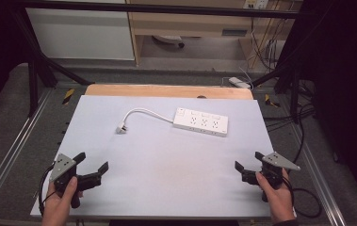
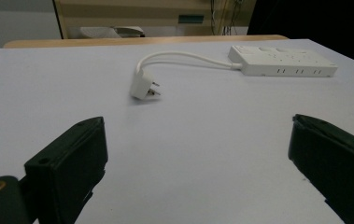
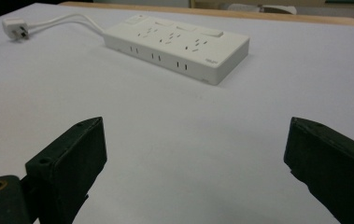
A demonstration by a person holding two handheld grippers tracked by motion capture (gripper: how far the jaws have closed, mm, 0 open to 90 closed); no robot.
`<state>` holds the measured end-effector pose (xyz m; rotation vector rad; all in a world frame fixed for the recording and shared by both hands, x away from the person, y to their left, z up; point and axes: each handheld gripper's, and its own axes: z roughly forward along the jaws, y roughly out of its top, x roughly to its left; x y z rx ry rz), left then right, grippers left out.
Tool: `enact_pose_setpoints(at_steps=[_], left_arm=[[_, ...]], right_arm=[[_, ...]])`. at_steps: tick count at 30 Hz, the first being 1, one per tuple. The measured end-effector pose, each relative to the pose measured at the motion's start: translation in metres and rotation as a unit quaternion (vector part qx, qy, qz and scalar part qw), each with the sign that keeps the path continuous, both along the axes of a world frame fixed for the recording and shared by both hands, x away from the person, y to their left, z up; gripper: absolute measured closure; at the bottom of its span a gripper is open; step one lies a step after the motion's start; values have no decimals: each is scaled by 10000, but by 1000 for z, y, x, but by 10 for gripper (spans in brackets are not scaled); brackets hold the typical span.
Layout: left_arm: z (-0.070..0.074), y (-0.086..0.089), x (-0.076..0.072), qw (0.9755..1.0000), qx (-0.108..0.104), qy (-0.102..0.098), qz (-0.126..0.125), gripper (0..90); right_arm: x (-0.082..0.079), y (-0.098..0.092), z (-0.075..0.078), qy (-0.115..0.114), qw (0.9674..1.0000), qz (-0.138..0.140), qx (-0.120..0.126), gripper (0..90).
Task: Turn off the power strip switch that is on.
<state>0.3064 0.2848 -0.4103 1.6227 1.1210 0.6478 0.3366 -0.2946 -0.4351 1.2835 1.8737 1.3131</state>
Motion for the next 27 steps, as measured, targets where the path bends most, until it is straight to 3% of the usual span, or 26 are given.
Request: enact_pose_setpoints(at_steps=[9,27], left_arm=[[0,1,0,10000,5,4,-15,48],[-1,0,0,10000,34,25,-44,49]], right_arm=[[-1,-4,3,-149,9997,-191,58,52],[-9,0,19,-474,9987,-58,161,39]])
